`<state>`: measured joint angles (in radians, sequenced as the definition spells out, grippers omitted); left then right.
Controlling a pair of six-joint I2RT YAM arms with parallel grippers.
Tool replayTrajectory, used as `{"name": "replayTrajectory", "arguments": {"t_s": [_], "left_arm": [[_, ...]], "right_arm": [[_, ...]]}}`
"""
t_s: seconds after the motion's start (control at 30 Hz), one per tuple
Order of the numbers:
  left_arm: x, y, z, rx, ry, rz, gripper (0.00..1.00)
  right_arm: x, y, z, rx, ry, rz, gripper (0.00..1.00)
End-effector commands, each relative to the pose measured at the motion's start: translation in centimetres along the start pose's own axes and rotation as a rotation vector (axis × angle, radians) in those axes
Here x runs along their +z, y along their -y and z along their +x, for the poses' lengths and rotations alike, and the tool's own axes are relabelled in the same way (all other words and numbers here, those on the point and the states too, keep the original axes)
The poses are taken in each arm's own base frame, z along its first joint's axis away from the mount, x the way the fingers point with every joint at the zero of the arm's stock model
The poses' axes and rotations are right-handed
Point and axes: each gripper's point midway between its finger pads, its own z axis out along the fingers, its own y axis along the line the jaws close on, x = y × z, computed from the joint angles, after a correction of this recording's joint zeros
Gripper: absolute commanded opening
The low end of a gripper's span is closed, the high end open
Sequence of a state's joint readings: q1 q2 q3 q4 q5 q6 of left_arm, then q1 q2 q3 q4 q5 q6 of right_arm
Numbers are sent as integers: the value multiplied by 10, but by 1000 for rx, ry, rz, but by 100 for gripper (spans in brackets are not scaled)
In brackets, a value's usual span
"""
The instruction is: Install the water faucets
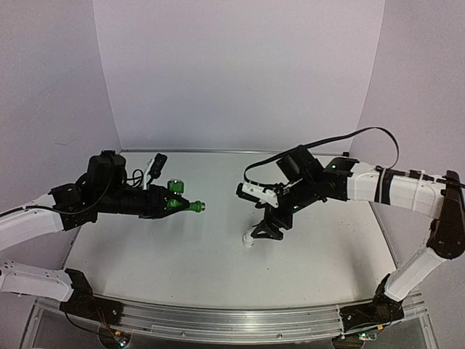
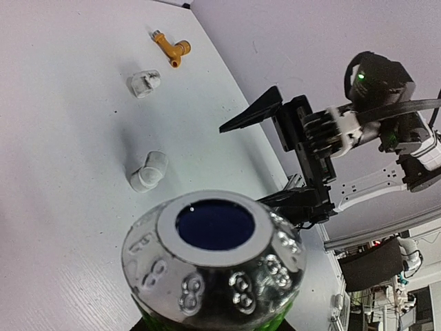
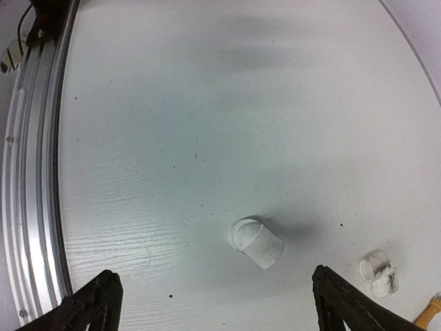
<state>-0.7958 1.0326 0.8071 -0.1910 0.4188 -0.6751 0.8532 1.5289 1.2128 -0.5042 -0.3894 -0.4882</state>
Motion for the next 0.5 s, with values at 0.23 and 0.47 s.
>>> {"name": "replayTrajectory", "arguments": {"t_s": [0.23,0.47], "left_arm": [[-33,-8,11,65,76,-20,0],[-43,-11,19,68,102,-13,0]], "right_arm": [[56,7,37,-362,-270,-100,94],[83,14,53,-487,-346,-129,92]]}}
